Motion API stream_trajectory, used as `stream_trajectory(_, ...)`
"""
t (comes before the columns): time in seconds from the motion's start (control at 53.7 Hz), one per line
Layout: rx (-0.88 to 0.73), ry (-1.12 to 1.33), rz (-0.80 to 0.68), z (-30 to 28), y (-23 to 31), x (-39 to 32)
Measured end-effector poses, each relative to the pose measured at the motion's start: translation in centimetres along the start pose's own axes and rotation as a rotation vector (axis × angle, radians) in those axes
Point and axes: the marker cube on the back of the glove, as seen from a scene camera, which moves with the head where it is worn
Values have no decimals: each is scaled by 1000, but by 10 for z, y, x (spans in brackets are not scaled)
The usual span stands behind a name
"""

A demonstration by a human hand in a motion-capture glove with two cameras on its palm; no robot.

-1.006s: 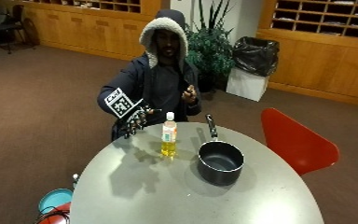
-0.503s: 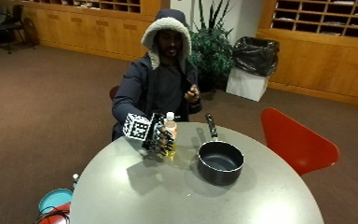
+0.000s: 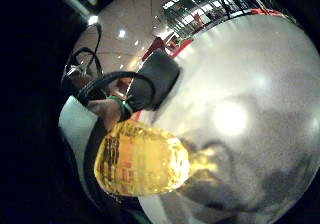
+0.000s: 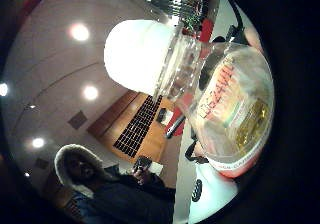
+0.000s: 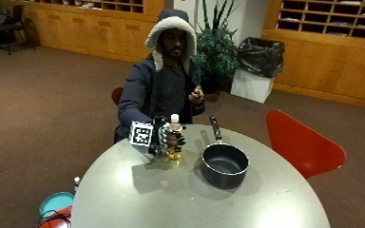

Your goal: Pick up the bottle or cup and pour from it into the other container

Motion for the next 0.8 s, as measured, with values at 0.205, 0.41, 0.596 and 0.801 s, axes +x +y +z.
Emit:
stream_trajectory(0.205, 91, -7, -98, -18, -29, -26)
stream_trajectory(0.41, 158, 121, -121, -29, -76, -65)
stream_trajectory(0.596, -3, 350, -54, -17, -88, -88)
stream_trajectory(0.801, -193, 694, 13, 14, -106, -107)
